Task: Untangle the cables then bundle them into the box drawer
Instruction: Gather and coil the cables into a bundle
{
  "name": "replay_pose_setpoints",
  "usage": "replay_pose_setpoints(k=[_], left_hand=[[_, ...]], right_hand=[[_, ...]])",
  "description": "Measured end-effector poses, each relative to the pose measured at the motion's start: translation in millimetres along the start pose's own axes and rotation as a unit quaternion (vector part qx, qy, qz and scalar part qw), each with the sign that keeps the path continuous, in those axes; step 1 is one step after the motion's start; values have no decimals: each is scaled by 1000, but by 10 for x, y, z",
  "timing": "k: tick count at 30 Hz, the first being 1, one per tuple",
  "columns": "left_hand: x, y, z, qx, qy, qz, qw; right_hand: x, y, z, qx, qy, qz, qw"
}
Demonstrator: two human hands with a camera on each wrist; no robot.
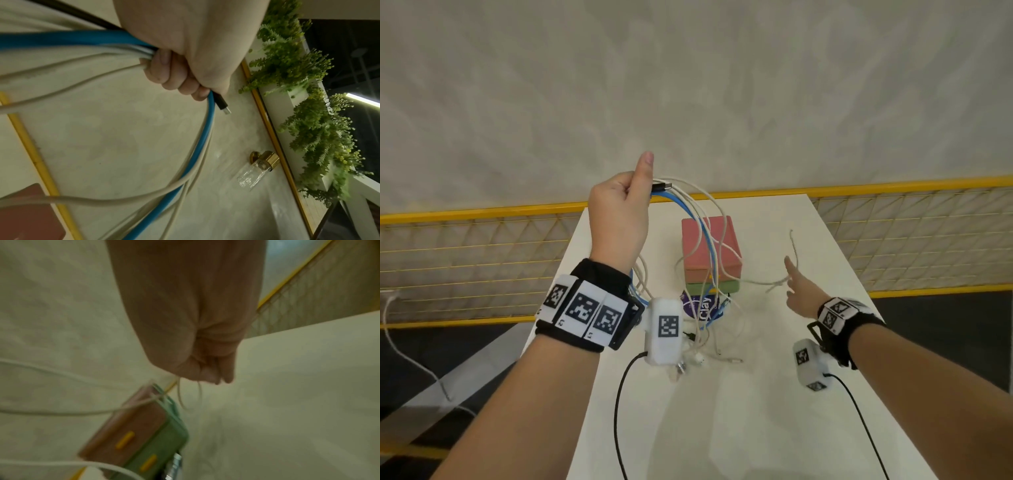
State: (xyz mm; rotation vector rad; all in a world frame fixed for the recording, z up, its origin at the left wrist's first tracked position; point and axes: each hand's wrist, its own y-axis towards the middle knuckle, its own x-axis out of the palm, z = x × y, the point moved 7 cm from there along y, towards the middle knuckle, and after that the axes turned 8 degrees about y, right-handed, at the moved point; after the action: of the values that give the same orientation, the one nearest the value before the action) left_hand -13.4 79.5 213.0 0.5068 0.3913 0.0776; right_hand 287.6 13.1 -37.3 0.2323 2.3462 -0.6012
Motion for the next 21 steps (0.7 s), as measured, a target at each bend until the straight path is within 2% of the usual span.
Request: replay_pose_setpoints(k=[2,4,5,6,8,9,10,14,18,21], left_hand=[[67,-32,-10,1,6,-5,1000],[157,-65,-5,7,15,-17,1000],[216,-79,-8,10,20,-27,999],[283,-96,-12,14,24,-40,999],[418,-139,-6,22,35,-72,997],[466,-156,1,26,41,-86,995],[491,-160,10,28,44,-94,994],[314,-50,82,37,29,-63,997],[93,16,104,28,-8,-17,999],[3,34,127,12,-58,1,998]], right_hand=[[-223,-68,-326,-56,-28,79,995],[-464,-300,-823,-150,52,164,974],[-531,-451,-1115,-210,114,171,956],[-549,-596,-1396,-264,173,147,937],[-461,-819,-1855,-342,283,29,896],[-392,-859,-1986,-362,312,-17,878],[-339,-863,-2052,-372,312,-30,874],[-135,-736,-1834,-378,171,22,910],[166,-379,-1110,-300,44,-3,953],[363,-179,-586,-239,-41,-14,970]])
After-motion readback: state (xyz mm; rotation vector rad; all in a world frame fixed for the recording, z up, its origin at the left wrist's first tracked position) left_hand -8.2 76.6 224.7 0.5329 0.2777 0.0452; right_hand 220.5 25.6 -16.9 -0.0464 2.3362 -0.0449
